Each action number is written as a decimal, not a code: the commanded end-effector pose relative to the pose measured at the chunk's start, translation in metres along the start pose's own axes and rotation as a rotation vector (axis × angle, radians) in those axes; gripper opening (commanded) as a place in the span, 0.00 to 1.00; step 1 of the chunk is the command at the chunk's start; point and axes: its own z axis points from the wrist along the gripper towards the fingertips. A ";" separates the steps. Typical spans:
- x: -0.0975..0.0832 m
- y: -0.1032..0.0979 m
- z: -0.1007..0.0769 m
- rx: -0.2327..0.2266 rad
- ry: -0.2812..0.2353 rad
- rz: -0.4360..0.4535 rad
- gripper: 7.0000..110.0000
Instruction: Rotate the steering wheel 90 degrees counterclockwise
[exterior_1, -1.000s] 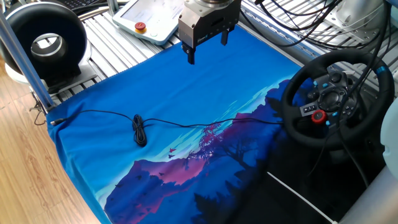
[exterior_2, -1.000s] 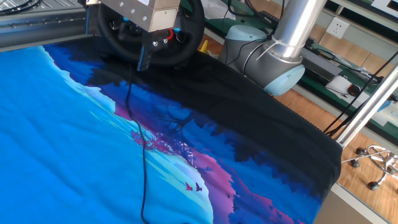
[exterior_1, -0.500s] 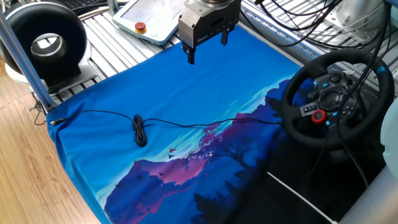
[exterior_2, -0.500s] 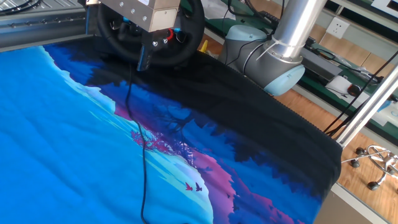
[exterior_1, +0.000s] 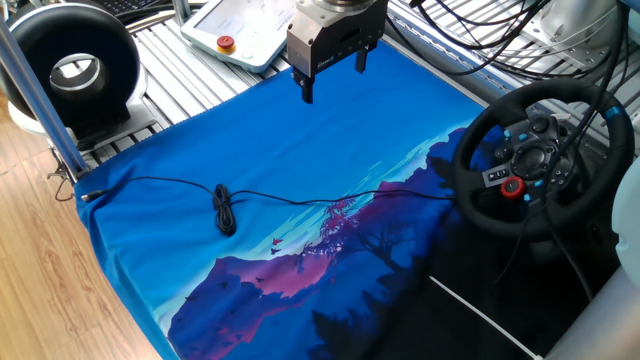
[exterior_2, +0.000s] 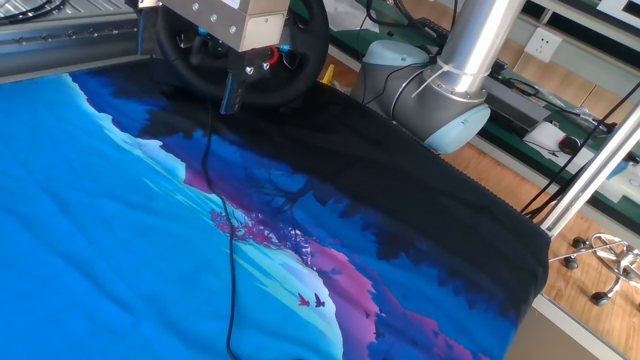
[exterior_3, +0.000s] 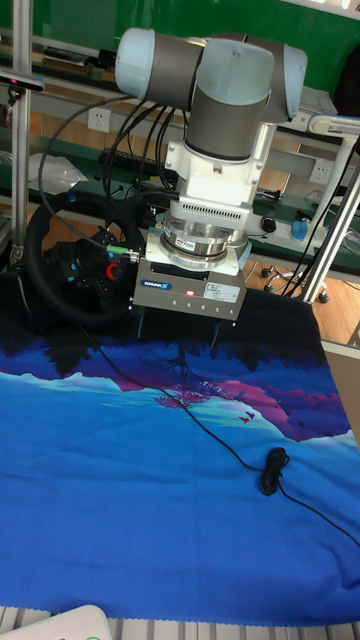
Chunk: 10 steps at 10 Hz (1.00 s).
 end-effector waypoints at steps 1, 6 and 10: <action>0.060 0.016 -0.008 -0.068 0.238 -0.094 0.99; 0.060 0.017 -0.007 -0.067 0.240 -0.092 0.00; 0.070 0.023 -0.005 -0.053 0.272 -0.074 0.00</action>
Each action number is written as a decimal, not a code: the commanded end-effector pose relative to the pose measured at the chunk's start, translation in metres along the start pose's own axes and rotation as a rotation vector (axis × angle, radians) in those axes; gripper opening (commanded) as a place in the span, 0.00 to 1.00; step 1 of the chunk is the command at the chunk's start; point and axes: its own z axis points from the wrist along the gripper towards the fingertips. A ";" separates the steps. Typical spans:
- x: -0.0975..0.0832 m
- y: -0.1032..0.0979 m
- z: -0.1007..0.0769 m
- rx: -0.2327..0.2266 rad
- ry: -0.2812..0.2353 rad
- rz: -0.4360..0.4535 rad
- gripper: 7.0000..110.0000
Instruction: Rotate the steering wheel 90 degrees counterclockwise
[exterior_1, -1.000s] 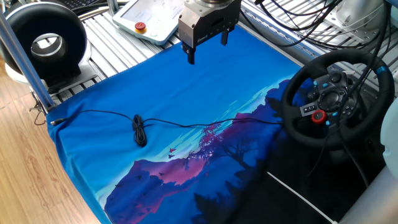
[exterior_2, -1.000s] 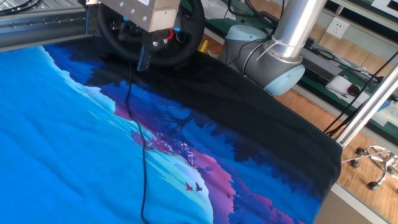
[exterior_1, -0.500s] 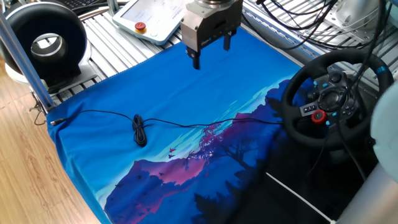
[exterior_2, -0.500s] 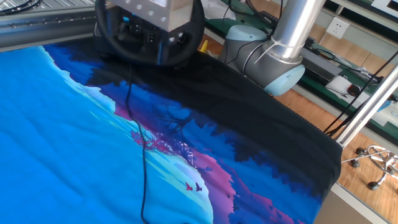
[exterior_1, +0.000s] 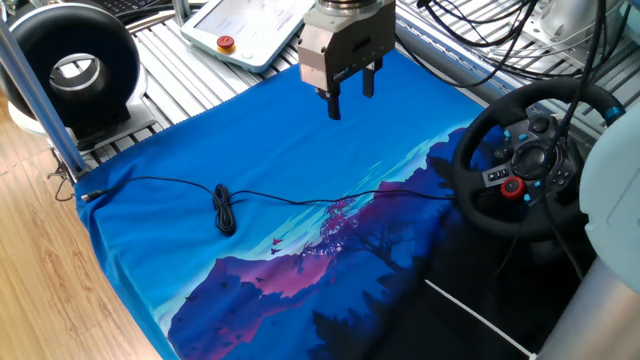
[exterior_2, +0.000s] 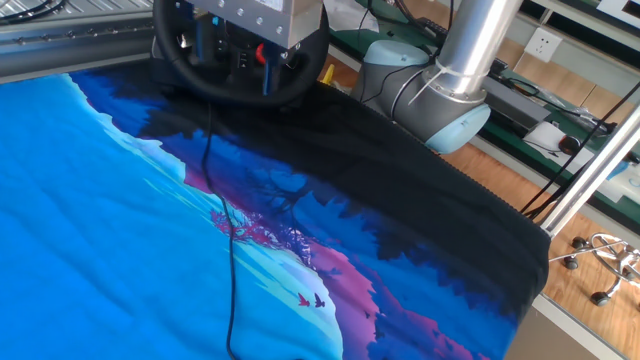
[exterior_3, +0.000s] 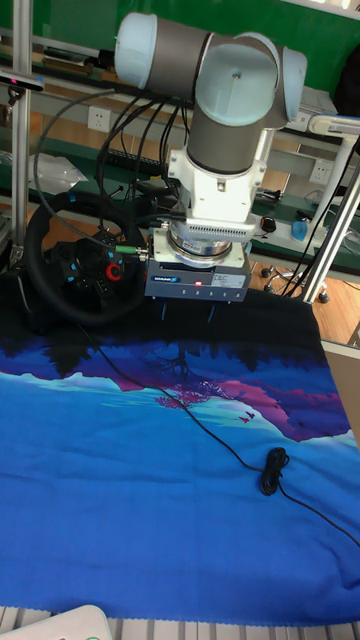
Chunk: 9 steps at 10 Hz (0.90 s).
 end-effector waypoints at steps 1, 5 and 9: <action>0.011 0.006 0.002 0.008 0.034 0.014 0.00; 0.036 -0.002 0.017 0.092 0.066 -0.018 0.00; 0.076 -0.009 0.019 0.153 0.143 -0.081 0.00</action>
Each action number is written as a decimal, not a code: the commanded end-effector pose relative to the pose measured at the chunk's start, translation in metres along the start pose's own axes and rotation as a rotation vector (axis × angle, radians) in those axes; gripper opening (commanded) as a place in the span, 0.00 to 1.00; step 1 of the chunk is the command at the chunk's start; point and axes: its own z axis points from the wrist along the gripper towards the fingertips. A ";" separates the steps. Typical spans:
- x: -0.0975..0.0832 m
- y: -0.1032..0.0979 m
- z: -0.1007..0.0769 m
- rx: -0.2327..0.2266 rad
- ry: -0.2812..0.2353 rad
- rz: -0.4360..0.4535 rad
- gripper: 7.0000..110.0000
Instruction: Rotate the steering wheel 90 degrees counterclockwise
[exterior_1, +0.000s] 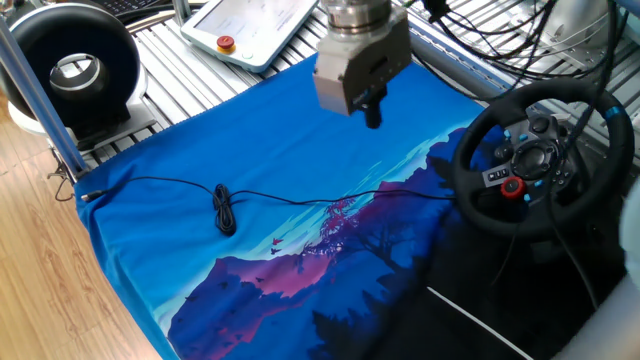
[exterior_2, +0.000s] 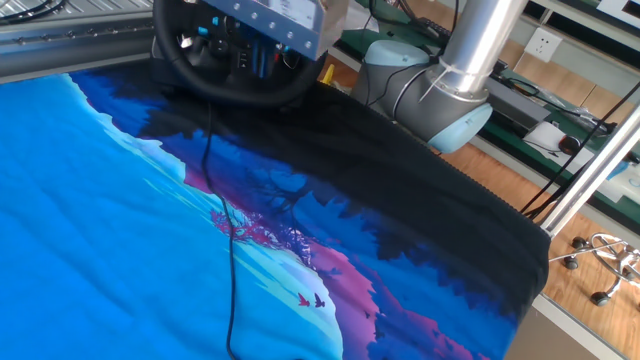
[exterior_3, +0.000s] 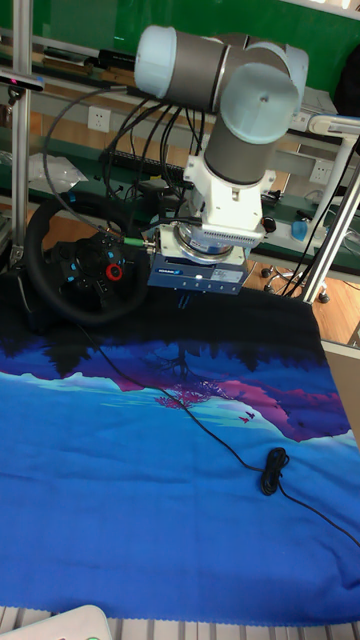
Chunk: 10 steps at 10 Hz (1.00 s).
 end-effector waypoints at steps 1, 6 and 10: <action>0.049 -0.005 0.000 0.066 0.109 -0.083 0.00; 0.110 -0.047 0.069 0.324 0.218 -0.178 0.00; 0.104 -0.061 0.098 0.359 0.201 -0.200 0.00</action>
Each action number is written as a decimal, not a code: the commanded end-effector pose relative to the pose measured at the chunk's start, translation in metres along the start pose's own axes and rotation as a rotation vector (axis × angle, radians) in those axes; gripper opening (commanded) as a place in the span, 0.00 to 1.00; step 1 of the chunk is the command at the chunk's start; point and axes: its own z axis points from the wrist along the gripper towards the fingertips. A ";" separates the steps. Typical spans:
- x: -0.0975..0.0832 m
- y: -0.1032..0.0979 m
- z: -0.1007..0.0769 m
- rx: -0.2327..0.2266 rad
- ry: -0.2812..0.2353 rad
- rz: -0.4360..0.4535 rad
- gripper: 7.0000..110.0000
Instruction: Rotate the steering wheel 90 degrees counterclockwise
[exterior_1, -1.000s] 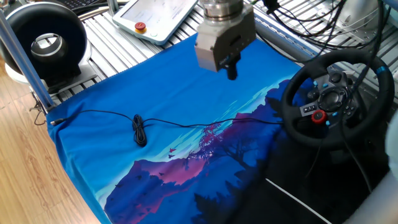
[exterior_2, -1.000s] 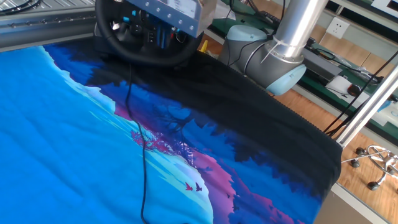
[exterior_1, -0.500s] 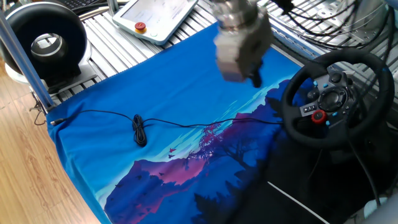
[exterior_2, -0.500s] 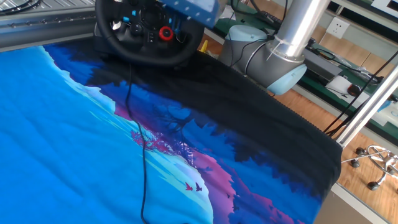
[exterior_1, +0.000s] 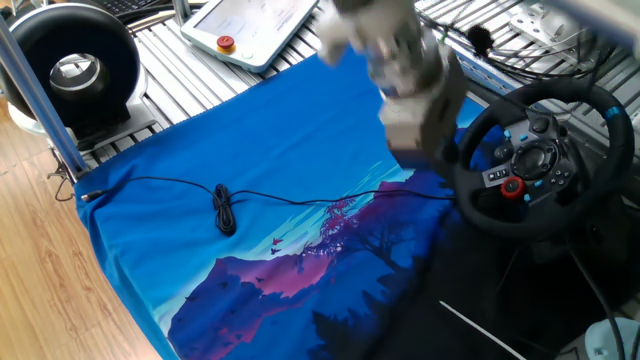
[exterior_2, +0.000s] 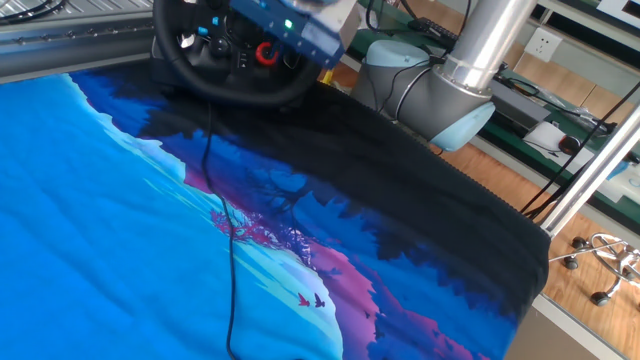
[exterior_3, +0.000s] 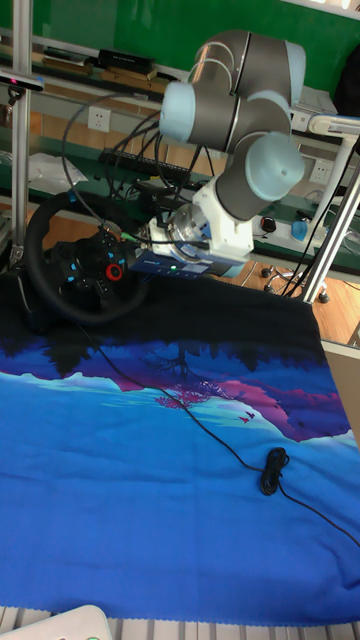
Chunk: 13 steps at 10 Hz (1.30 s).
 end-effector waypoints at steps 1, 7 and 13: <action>0.002 0.000 0.020 0.032 0.003 -0.031 0.00; -0.014 0.013 0.010 0.003 -0.044 -0.012 0.00; -0.018 0.004 0.010 0.037 -0.058 0.026 0.00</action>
